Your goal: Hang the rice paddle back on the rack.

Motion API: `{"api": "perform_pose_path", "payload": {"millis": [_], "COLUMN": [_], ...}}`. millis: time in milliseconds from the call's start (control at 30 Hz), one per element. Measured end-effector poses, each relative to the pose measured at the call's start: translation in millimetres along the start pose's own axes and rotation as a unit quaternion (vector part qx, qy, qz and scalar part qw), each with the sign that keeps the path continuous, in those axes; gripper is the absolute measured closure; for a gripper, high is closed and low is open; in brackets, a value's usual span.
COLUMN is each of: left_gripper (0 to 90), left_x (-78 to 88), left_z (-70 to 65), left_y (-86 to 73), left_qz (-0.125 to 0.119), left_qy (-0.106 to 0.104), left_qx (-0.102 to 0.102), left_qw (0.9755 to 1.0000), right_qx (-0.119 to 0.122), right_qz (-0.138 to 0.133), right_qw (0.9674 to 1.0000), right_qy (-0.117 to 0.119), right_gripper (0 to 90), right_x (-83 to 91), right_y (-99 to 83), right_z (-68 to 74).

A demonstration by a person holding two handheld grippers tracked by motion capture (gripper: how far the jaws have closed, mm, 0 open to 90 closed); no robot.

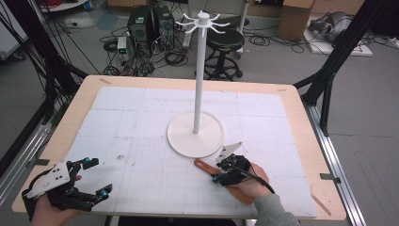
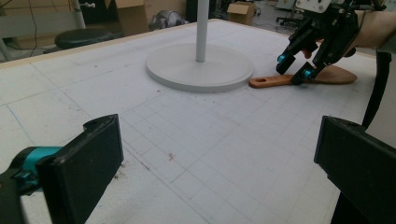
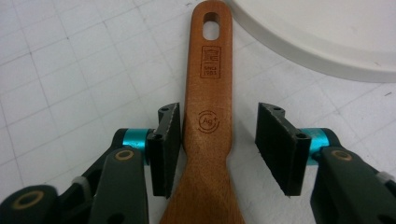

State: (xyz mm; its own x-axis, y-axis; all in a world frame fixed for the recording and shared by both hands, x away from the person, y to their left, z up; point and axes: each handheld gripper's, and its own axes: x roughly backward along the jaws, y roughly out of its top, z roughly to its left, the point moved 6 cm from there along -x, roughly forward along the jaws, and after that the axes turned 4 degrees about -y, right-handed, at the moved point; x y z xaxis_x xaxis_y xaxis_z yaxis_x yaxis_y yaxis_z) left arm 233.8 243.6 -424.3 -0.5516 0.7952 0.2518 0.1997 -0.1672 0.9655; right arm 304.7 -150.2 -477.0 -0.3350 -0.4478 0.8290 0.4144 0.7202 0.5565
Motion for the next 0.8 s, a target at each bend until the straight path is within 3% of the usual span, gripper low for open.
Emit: {"api": "perform_pose_path", "payload": {"millis": [233, 367, 800], "left_gripper": [1.8, 1.8, 1.8], "left_x": [-0.4, -0.2, 1.2], "left_z": [0.0, 0.0, 0.9], "left_y": [-0.8, -0.8, -1.3], "left_qz": [0.002, 0.002, 0.004], "left_qy": [-0.001, 0.0, 0.002], "left_qx": [0.001, 0.001, -0.001], "left_qw": [1.0, 1.0, 1.0], "right_qx": [-0.012, -0.004, -0.005], "right_qz": [0.005, 0.021, 0.031], "right_qw": [0.9999, 0.9998, 0.9995], "right_qy": [0.007, 0.003, 0.008], "right_gripper": [54.0, 56.9, 61.5], "right_x": [0.6, 1.0, 3.0], "right_y": [0.2, 2.1, 1.1], "right_z": [-0.5, 0.7, 2.0]}}
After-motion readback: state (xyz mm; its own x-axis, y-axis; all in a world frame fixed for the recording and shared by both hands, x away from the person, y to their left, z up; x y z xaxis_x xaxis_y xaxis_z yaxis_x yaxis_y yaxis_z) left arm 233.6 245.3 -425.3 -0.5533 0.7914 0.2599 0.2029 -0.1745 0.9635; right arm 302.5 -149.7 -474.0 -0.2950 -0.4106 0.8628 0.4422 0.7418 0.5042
